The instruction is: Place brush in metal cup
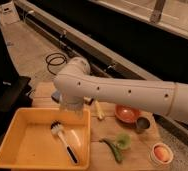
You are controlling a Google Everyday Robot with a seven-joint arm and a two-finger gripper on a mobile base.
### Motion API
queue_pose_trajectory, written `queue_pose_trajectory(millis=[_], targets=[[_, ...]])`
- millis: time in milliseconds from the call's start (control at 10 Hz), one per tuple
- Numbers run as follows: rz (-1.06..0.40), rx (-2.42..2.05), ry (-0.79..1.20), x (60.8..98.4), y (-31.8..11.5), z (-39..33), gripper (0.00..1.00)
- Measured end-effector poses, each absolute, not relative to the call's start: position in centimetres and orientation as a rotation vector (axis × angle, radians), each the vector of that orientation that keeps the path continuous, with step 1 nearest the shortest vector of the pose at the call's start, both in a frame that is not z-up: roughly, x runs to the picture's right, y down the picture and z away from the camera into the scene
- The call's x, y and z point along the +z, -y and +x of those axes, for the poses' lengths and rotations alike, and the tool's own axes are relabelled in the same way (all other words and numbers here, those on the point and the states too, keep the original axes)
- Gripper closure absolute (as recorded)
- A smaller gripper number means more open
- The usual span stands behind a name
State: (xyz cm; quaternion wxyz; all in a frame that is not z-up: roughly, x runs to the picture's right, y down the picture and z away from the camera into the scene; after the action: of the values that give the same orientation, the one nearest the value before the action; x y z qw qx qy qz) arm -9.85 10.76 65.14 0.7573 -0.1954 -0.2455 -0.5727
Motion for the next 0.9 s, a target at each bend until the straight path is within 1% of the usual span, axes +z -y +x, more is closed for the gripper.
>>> queue_pose_trajectory(millis=[300, 500, 900], targets=[[-0.435, -1.371, 0.596, 67.0, -12.5, -12.7, 0.35], [-0.433, -1.402, 0.616, 68.2, -13.5, -13.2, 0.35], [-0.459, -1.421, 0.677, 71.7, -17.7, -14.0, 0.35]])
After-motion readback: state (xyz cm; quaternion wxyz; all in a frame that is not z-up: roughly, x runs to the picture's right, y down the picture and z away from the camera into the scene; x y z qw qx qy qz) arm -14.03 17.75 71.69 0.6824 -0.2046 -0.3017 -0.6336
